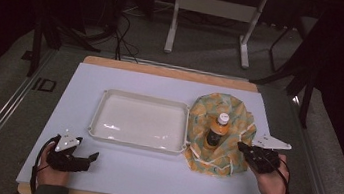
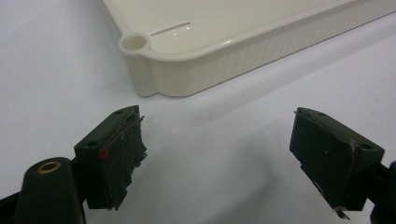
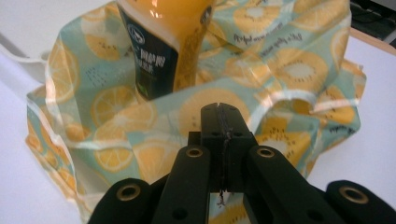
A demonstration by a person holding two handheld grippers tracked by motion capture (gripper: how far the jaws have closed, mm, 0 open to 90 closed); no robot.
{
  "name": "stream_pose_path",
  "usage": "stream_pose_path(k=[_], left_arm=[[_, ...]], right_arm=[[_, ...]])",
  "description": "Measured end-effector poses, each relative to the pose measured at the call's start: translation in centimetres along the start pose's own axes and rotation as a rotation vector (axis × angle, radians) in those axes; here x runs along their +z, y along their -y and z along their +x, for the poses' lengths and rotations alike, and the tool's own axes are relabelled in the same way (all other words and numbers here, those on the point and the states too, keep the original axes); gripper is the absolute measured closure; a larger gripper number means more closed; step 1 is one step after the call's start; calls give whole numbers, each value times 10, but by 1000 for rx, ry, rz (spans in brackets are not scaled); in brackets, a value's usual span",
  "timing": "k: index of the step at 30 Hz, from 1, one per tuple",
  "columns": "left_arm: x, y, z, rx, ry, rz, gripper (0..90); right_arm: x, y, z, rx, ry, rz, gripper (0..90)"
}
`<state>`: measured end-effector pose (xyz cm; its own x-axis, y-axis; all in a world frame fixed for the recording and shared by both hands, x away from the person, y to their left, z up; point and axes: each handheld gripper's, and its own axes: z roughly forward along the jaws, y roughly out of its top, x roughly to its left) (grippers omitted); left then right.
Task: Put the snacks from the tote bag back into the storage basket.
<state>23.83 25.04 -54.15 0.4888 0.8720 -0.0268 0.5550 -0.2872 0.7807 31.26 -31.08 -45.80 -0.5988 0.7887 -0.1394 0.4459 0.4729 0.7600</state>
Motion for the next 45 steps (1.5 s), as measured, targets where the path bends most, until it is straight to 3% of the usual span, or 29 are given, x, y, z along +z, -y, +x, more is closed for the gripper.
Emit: stream_pose_path(k=[15, 32, 40, 45], left_arm=[[0, 0, 0, -1, 5, 0, 176], [0, 0, 0, 0, 5, 1, 176], [0, 0, 0, 0, 6, 0, 177], [0, 0, 0, 1, 5, 0, 177]], right_arm=[[24, -22, 6, -28, -38, -5, 900], [31, -31, 19, -100, -76, 12, 897], [21, -37, 15, -98, -95, -7, 774], [17, -43, 14, -111, -95, -6, 742]])
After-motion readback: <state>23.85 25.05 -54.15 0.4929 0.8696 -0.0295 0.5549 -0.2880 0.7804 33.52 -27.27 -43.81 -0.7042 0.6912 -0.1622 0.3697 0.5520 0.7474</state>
